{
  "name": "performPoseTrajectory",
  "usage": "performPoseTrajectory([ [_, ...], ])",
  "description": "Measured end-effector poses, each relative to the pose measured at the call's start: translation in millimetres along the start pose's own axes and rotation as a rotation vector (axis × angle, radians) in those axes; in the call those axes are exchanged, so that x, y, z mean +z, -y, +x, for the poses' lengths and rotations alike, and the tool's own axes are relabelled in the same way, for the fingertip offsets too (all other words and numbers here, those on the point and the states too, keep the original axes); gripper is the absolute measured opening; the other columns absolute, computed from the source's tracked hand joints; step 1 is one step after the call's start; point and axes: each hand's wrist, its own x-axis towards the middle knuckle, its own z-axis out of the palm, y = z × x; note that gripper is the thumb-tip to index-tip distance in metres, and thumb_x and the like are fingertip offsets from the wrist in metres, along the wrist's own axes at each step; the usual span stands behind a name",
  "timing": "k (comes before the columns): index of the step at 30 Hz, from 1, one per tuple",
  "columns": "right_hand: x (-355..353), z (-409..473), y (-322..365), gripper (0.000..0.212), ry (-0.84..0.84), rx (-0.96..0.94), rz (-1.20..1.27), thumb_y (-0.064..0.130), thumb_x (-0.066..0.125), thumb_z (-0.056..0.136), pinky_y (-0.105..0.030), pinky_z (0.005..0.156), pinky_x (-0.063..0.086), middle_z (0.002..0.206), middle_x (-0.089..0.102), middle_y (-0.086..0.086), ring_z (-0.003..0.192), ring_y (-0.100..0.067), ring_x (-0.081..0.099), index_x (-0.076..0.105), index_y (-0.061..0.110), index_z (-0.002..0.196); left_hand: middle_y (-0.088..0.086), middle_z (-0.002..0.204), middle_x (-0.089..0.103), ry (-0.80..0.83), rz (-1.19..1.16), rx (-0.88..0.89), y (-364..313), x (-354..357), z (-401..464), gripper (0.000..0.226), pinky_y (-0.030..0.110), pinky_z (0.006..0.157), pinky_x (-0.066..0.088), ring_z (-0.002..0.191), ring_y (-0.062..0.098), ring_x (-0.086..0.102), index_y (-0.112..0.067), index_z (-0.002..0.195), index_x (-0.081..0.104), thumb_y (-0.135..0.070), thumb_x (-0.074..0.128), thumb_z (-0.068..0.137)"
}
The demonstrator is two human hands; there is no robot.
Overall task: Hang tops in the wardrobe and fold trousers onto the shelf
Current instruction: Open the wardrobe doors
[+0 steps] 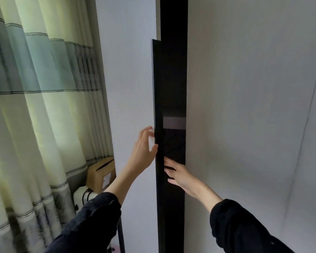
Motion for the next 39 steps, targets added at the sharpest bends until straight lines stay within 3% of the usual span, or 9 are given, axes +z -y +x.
performPoseTrajectory([
  [4,19,-9,9,0.048,0.011,-0.001,-0.002,0.012,0.043,0.1,-0.037,0.107,0.037,0.143,0.043,0.007,0.132,-0.014,0.041,0.036,0.03,0.144,0.003,0.151,0.031,0.031,0.016,0.007,18,-33,-24,0.061,0.038,0.114,0.028,0.137,0.02,0.033,-0.015,0.143,0.028,-0.023,0.059,0.091],
  [7,42,-17,16,0.046,0.014,-0.015,-0.029,0.012,0.045,0.1,-0.035,0.105,0.037,0.135,0.048,0.01,0.13,-0.013,0.045,0.038,0.028,0.143,0.002,0.158,0.014,0.061,0.144,0.048,39,-56,-43,0.082,0.049,0.117,0.015,0.144,0.02,0.017,-0.016,0.15,0.007,-0.033,0.06,0.09],
  [11,80,-27,31,0.046,0.08,-0.045,-0.06,0.011,0.045,0.099,-0.034,0.108,0.035,0.13,0.046,0.018,0.13,-0.008,0.042,0.037,0.025,0.143,0.002,0.157,-0.007,-0.027,0.374,0.243,64,-92,-56,0.092,0.049,0.117,0.004,0.146,0.02,-0.003,-0.022,0.149,-0.009,-0.043,0.056,0.088],
  [16,141,-22,49,0.049,0.154,-0.128,-0.275,0.001,0.036,0.1,-0.014,0.109,0.023,0.143,0.039,0.013,0.131,0.003,0.032,0.032,0.018,0.146,0.005,0.158,-0.003,-0.058,0.583,0.328,103,-147,-73,0.082,0.047,0.118,0.004,0.146,0.022,-0.005,-0.014,0.15,-0.001,-0.049,0.038,0.088],
  [21,199,0,60,0.048,0.226,-0.129,-0.309,0.002,0.036,0.101,-0.021,0.115,0.019,0.151,0.034,0.001,0.139,-0.005,0.028,0.029,0.014,0.147,0.005,0.159,0.0,-0.038,0.705,0.307,137,-197,-95,0.073,0.049,0.117,0.01,0.146,0.021,-0.002,-0.009,0.149,0.005,-0.037,0.04,0.092],
  [28,277,34,83,0.048,0.298,-0.134,-0.315,0.011,0.033,0.103,-0.017,0.108,0.019,0.154,0.026,0.002,0.142,-0.01,0.023,0.022,0.015,0.15,0.009,0.157,0.001,-0.026,0.736,0.146,177,-244,-113,0.077,0.044,0.116,0.012,0.145,0.022,0.005,-0.003,0.148,0.012,-0.017,0.058,0.089],
  [33,308,57,74,0.049,0.267,-0.115,-0.301,0.012,0.032,0.103,-0.016,0.108,0.015,0.156,0.021,-0.003,0.144,-0.013,0.019,0.017,0.01,0.15,0.016,0.154,0.02,0.004,0.799,0.079,210,-259,-133,0.078,0.046,0.108,0.027,0.14,0.028,0.02,0.002,0.144,0.029,0.002,0.065,0.074],
  [36,301,69,63,0.049,0.217,-0.119,-0.355,0.017,0.036,0.102,-0.023,0.115,0.019,0.155,0.026,-0.002,0.142,-0.014,0.027,0.022,0.014,0.15,0.013,0.154,0.021,-0.007,0.754,0.075,219,-256,-141,0.078,0.047,0.11,0.025,0.141,0.029,0.022,-0.001,0.144,0.03,0.007,0.06,0.073],
  [39,278,70,55,0.049,0.131,-0.134,-0.46,0.024,0.04,0.101,-0.027,0.114,0.025,0.153,0.031,0.001,0.139,-0.015,0.032,0.027,0.02,0.149,0.015,0.151,0.029,-0.034,0.675,0.124,212,-242,-141,0.063,0.047,0.111,0.03,0.142,0.029,0.023,-0.001,0.141,0.035,0.002,0.043,0.079],
])
